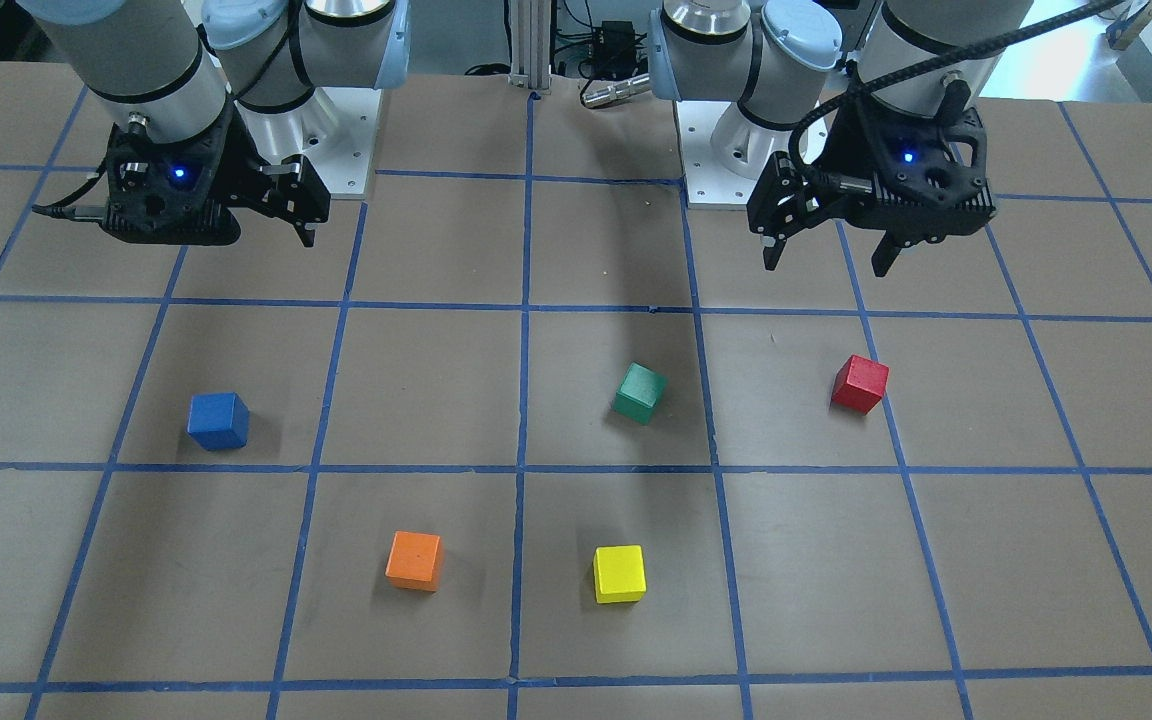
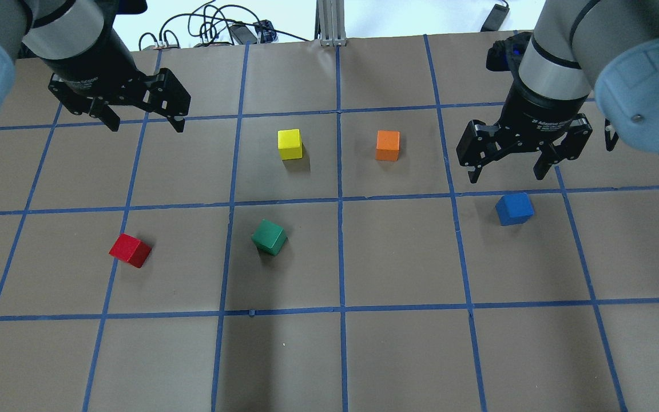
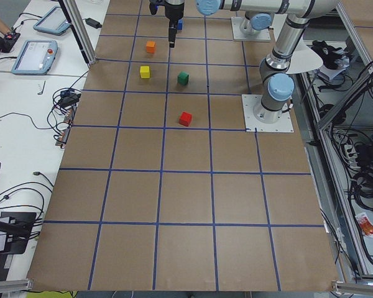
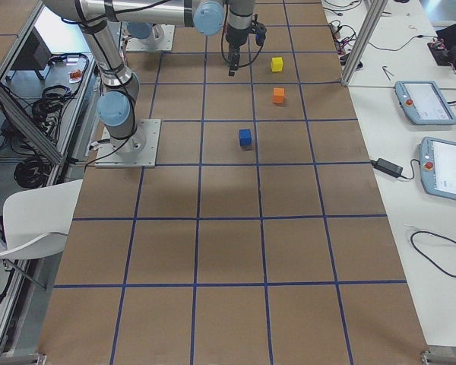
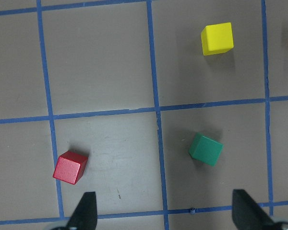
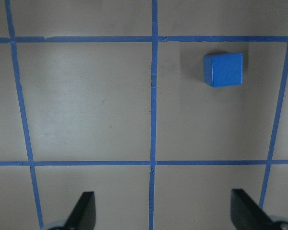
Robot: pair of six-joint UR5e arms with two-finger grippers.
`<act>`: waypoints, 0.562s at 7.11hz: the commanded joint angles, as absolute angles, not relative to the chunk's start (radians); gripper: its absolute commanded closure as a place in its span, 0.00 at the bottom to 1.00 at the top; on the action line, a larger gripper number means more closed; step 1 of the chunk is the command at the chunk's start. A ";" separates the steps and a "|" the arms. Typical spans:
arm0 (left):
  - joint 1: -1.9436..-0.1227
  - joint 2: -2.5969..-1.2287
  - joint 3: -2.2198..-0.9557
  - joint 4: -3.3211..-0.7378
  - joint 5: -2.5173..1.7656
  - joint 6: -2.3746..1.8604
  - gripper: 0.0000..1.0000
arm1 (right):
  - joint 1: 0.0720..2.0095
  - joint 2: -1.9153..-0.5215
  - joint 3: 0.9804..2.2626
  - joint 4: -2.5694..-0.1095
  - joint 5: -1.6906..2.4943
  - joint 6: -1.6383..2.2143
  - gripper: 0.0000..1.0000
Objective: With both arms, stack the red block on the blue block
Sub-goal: 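Lower the left gripper toward the red cube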
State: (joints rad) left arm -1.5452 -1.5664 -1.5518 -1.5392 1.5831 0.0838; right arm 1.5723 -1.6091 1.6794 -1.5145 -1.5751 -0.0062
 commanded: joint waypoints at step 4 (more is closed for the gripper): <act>-1.252 -1.574 -1.817 -1.501 1.580 0.493 0.00 | 1.572 -1.609 1.680 -1.514 -1.577 -0.008 0.00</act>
State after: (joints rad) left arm -1.3067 -1.5708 -1.7171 -1.5449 1.5758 0.3889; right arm 1.5723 -1.6087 1.6797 -1.5142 -1.5764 -0.0072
